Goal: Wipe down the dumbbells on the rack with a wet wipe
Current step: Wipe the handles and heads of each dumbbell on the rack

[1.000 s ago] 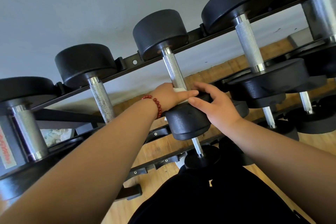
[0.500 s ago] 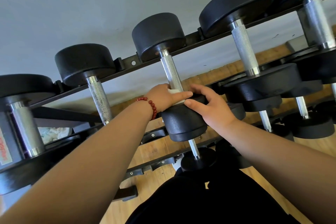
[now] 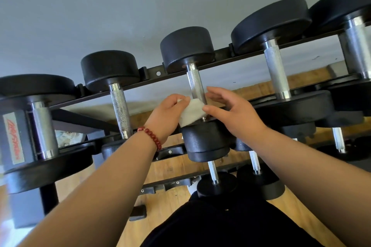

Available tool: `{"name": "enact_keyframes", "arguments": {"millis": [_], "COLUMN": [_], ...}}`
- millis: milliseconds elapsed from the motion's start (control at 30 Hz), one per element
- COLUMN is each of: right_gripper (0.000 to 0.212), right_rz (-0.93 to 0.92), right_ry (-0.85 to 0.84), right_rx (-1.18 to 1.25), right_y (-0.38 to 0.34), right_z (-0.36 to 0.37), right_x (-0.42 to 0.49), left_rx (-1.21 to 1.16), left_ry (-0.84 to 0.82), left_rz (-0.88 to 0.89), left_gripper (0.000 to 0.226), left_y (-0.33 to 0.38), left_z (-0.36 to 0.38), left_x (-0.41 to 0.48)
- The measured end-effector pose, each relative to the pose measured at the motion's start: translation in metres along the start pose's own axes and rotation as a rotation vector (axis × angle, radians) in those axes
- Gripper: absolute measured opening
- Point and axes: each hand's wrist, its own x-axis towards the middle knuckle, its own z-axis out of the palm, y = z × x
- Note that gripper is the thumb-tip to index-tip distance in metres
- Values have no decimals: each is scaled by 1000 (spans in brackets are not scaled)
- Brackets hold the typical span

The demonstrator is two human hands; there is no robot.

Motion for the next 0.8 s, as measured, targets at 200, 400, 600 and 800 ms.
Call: {"name": "enact_keyframes", "arguments": {"millis": [200,400,600,800], "right_gripper": [23,12,20,6], "right_rz": [36,-11,-144,-433], "right_ry": [-88,-26,60,167], "right_rx": [26,-33,-103,-304], "right_y": [-16,-25,-48,-68], "right_z": [-3,-4,-11,-11], "right_x": [14,17,39,85], "left_rx": [-48,-193,-208,-157], "left_ry": [-14,269,433,456], "left_rz": [55,11,-57,-64], "left_gripper": [15,15,21,18], "left_y": [9,6,5,1], "left_z": [7,27,51,56], "left_x": [-11,-9,-8,-4]}}
